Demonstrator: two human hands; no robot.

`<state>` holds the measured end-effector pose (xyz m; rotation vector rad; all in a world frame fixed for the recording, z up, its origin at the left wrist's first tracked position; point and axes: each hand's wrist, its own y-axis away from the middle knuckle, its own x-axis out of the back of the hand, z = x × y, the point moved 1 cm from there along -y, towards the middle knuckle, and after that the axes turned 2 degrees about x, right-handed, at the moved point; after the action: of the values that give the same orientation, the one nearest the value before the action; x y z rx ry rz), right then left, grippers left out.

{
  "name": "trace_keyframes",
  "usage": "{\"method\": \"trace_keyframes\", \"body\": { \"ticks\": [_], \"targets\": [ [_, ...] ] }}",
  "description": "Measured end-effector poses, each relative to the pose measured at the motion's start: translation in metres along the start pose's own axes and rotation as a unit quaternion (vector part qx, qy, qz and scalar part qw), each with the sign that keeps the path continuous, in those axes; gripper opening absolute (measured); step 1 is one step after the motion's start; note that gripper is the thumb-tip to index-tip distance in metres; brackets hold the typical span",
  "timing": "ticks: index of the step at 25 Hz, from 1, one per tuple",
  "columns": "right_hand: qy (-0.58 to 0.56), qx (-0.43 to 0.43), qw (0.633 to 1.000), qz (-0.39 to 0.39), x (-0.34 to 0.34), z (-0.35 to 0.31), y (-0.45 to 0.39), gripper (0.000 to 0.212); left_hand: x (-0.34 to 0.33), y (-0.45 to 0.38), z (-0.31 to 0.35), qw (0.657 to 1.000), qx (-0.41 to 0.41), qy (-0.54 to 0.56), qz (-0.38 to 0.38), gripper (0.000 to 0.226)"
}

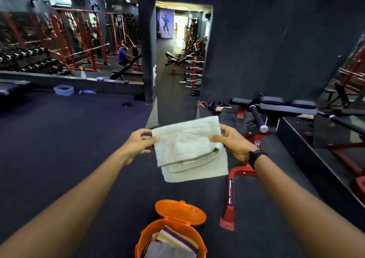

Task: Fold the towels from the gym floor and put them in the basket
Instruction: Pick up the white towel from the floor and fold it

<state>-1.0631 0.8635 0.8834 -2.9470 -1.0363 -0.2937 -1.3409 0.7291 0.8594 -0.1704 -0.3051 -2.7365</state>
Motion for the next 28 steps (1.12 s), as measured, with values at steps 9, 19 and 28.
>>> {"method": "trace_keyframes", "body": {
  "ticks": [9, 19, 28],
  "targets": [
    [0.214, -0.124, 0.968, 0.034, -0.023, 0.121, -0.014, 0.022, -0.016, -0.03, -0.112, 0.918, 0.0, -0.387, -0.09, 0.052],
    [0.275, -0.306, 0.91, 0.051, -0.036, 0.306, 0.001, 0.027, -0.037, -0.072, -0.271, 0.872, 0.118, -0.431, -0.201, 0.054],
    [0.203, -0.402, 0.893, -0.001, -0.123, 0.51, -0.021, 0.04, -0.04, -0.133, -0.456, 0.829, 0.147, -0.455, -0.29, 0.052]
  ]
}}
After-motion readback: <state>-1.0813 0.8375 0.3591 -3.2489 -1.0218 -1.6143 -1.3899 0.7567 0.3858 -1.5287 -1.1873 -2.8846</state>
